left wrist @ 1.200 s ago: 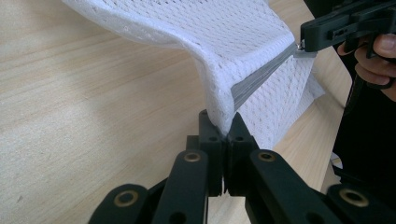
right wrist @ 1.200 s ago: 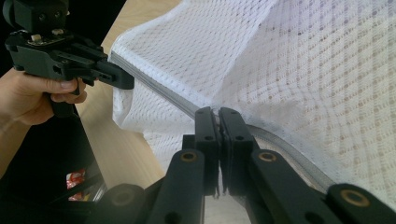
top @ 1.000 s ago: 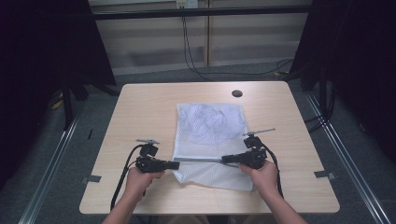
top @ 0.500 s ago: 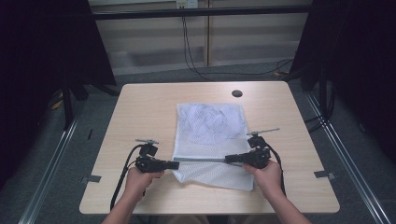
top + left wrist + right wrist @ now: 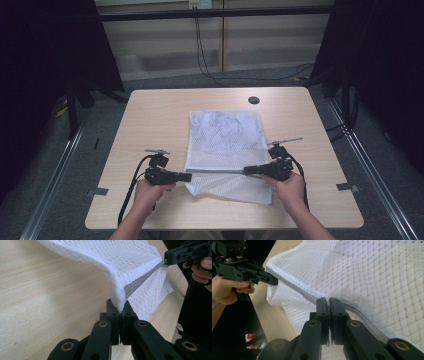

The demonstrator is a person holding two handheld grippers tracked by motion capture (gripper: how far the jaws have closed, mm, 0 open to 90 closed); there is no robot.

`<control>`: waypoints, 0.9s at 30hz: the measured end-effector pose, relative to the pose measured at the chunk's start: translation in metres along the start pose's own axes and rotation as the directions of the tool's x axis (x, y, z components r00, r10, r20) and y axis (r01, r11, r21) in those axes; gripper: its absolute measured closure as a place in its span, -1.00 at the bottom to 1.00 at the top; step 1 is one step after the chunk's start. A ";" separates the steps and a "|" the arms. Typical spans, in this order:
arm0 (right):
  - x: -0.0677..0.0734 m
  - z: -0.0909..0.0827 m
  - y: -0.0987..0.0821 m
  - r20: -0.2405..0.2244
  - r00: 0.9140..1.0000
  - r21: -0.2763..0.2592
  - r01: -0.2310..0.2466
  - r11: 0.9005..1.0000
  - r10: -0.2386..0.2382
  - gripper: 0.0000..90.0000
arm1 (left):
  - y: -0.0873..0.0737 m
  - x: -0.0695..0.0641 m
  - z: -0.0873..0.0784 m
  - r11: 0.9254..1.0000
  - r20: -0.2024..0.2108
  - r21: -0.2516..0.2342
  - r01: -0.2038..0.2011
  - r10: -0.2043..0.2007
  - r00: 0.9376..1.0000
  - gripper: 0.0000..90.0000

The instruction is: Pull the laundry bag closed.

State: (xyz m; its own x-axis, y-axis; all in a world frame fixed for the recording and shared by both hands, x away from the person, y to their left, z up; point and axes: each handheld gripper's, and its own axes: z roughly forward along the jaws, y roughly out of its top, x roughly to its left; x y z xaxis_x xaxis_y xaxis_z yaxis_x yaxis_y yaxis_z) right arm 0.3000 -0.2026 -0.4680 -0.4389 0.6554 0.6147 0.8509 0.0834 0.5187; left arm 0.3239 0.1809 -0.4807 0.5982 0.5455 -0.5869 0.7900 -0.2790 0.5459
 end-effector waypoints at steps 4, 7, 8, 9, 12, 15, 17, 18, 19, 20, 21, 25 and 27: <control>0.000 0.000 0.000 0.003 1.000 0.000 0.001 1.000 -0.001 0.94 | 0.000 0.000 0.000 1.000 -0.002 0.000 0.000 0.000 1.000 0.97; -0.002 -0.002 -0.001 0.004 1.000 -0.001 -0.003 1.000 0.003 0.94 | 0.000 0.001 -0.001 1.000 -0.003 -0.005 0.002 -0.002 1.000 0.97; -0.003 -0.003 -0.001 0.005 1.000 -0.003 -0.009 1.000 0.009 0.94 | 0.000 0.001 -0.001 1.000 0.002 -0.007 0.008 -0.008 1.000 0.97; -0.004 -0.003 -0.001 -0.004 1.000 -0.005 -0.011 1.000 0.011 0.94 | 0.000 0.001 -0.002 1.000 0.001 -0.004 0.000 0.000 1.000 0.97; -0.004 -0.003 -0.002 -0.005 1.000 -0.002 -0.007 1.000 0.007 0.94 | 0.000 0.002 -0.002 1.000 0.005 0.003 -0.002 0.002 1.000 0.97; -0.005 -0.004 -0.002 0.004 1.000 -0.002 -0.008 1.000 0.008 0.94 | 0.000 0.001 -0.002 1.000 0.002 -0.005 0.007 -0.007 1.000 0.97; -0.006 -0.004 -0.003 0.003 1.000 -0.005 -0.009 1.000 0.009 0.94 | 0.000 0.001 -0.002 1.000 0.001 -0.006 0.001 -0.001 1.000 0.97; -0.006 -0.005 -0.003 -0.001 1.000 -0.006 -0.012 1.000 0.012 0.94 | 0.000 0.001 -0.002 1.000 0.000 -0.003 -0.001 0.001 1.000 0.97; -0.006 -0.005 -0.003 -0.001 1.000 -0.005 -0.013 1.000 0.013 0.94 | 0.000 0.001 -0.002 1.000 0.000 -0.003 -0.001 0.001 1.000 0.97; -0.006 -0.005 -0.003 -0.002 1.000 -0.003 -0.012 1.000 0.012 0.94 | 0.000 0.001 -0.002 1.000 0.000 -0.003 0.000 0.000 1.000 0.97; -0.006 -0.005 -0.003 -0.002 1.000 -0.003 -0.012 1.000 0.012 0.94 | 0.000 0.001 -0.002 1.000 -0.004 -0.005 0.001 -0.001 1.000 0.97; -0.007 -0.006 -0.003 -0.002 1.000 -0.010 -0.015 1.000 0.015 0.94 | 0.000 0.001 -0.002 1.000 0.000 -0.004 0.001 -0.001 1.000 0.97; -0.007 -0.006 -0.004 -0.003 1.000 -0.008 -0.017 1.000 0.017 0.94 | 0.000 0.001 -0.002 1.000 0.000 -0.003 0.000 0.000 1.000 0.97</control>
State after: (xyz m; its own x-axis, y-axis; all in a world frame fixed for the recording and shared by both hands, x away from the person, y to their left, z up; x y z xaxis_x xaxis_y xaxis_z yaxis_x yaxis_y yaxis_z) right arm 0.2983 -0.2117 -0.4707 -0.4256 0.6545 0.6249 0.8558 0.0668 0.5129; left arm 0.3244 0.1836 -0.4802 0.5985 0.5456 -0.5866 0.7895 -0.2771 0.5477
